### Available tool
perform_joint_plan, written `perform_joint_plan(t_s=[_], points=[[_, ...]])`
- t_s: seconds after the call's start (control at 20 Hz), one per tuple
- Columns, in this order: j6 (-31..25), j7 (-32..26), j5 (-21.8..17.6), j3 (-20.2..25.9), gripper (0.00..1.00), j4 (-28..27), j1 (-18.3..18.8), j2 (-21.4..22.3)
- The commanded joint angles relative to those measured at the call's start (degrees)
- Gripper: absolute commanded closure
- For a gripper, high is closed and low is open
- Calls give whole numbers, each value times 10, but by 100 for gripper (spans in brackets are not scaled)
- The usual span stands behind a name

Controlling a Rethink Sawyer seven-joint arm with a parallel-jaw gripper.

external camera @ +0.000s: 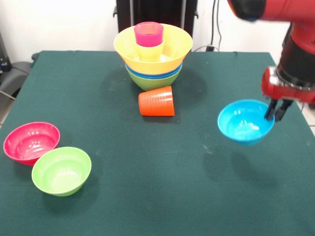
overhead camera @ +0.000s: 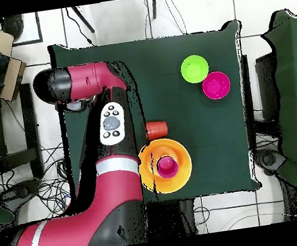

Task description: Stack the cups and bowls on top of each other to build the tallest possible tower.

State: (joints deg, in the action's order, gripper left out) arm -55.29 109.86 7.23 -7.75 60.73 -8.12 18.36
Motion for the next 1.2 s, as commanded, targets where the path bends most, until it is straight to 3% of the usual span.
perform_joint_plan(t_s=[0.05, 0.6, 1.2], points=[[33, 41, 16, 46, 100, 139, 17, 86], [-14, -5, 28, 42, 100, 241, 46, 214], [-15, -33, 16, 44, 100, 345, 79, 306]])
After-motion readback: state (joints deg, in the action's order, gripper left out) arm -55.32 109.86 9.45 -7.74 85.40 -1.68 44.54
